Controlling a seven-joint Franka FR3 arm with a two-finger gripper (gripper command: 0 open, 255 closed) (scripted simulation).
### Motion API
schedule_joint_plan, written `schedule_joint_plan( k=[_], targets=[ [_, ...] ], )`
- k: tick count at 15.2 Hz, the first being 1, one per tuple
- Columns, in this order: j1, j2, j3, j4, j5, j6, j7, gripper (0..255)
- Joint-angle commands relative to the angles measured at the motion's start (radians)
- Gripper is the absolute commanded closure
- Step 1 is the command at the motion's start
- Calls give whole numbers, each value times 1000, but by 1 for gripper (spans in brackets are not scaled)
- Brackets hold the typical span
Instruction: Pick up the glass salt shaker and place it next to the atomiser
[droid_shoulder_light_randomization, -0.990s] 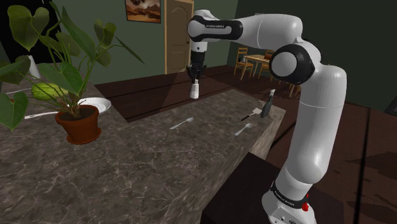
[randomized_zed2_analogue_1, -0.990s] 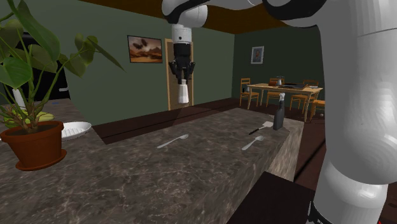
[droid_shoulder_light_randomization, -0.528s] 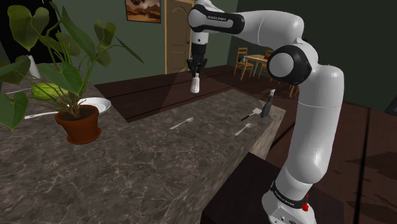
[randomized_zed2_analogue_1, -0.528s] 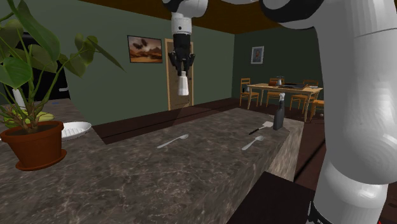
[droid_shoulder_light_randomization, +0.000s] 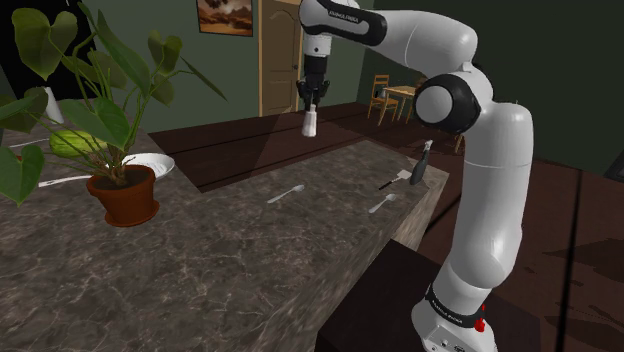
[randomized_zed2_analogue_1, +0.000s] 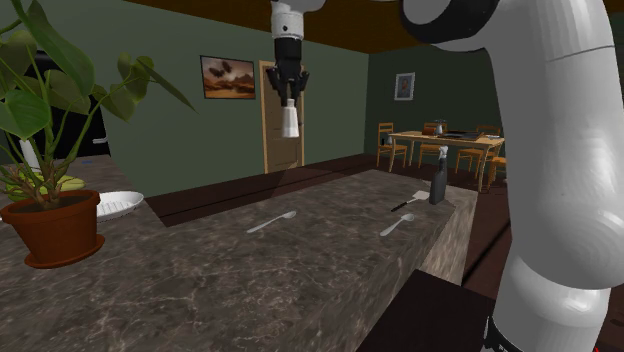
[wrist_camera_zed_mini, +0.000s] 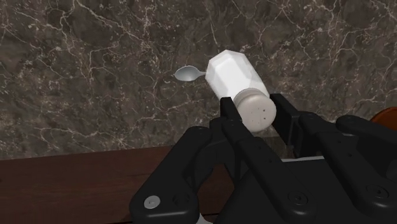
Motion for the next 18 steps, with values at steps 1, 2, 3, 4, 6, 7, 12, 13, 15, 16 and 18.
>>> schedule_joint_plan(
  k=[1, 2, 3, 4, 6, 7, 12, 13, 15, 16, 18],
  targets=[
    [-18, -32, -10, -36, -1, 3, -28, 255],
    [-29, -56, -17, -70, -2, 13, -48, 255],
    [-41, -78, -24, -102, -3, 22, -68, 255],
    [-52, -99, -32, -131, -5, 30, -88, 255],
    [-75, -136, -48, -181, -7, 44, -128, 255],
    [-87, -152, -56, -203, -9, 49, -149, 255],
    [-146, -215, -102, -286, -16, 69, -256, 255],
    [-158, -224, -112, -297, -17, 71, -278, 255],
    [-181, -238, -132, -316, -20, 75, -323, 255],
    [-194, -244, -143, -323, -21, 76, -345, 255],
    [-218, -252, -164, -333, -22, 78, -391, 255]
  ],
)
